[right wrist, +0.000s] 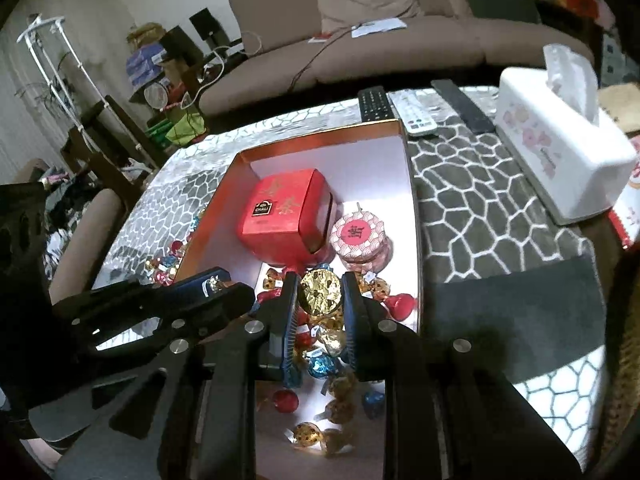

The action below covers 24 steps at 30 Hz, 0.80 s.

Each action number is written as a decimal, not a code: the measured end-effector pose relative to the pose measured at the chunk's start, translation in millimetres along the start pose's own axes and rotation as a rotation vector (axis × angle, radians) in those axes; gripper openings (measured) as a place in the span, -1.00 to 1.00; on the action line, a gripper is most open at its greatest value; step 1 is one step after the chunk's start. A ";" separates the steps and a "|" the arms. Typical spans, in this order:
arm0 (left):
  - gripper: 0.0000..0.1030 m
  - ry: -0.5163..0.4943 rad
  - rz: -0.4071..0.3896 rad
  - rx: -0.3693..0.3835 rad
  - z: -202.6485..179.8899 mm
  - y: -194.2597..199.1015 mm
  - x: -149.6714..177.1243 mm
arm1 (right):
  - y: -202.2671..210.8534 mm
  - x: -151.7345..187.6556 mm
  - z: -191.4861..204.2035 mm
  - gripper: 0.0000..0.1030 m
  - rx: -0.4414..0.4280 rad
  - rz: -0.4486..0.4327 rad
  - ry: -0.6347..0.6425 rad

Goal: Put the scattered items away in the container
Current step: 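Carry both chocolates into the white box and open both grippers, then move both grippers back to the chocolate pile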

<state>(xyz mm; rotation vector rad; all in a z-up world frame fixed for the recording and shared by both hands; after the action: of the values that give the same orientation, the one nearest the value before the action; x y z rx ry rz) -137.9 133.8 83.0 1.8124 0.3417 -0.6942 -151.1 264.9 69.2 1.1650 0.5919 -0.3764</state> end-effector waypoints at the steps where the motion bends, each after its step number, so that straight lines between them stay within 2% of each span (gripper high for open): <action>1: -0.57 -0.001 0.000 -0.004 -0.1 -0.5 0.0 | -0.7 0.3 -0.8 -0.56 0.001 -0.001 -0.005; 8: -0.48 -0.001 -0.003 -0.020 1.7 -1.7 -1.1 | -0.6 -0.5 -3.9 -0.56 -0.016 -0.010 -0.025; 11: -0.37 0.010 -0.007 -0.023 4.0 0.5 -2.0 | 1.8 -0.3 -3.8 -0.56 -0.013 -0.016 -0.026; 19: -0.36 0.024 -0.032 -0.027 6.4 14.0 -6.6 | 9.7 -1.6 -2.9 -0.56 -0.008 -0.022 -0.012; 24: -0.36 0.043 -0.069 -0.029 14.6 37.0 -8.7 | 21.3 -1.3 2.9 -0.56 -0.008 -0.032 -0.008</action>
<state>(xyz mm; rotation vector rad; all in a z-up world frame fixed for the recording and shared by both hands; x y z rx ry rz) -128.8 108.3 113.3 1.7968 0.4425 -0.6956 -139.4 269.8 86.7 1.1474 0.6056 -0.4054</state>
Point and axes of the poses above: each gripper's, at about its wrist camera, not at the fingertips, and y roughly against the way its jaws point, z to its left, x to its underside, the point moved 2 cm from there along -y, roughly the way its jaws point, and after that the axes turned 6 degrees about y, right-handed, at the moved point
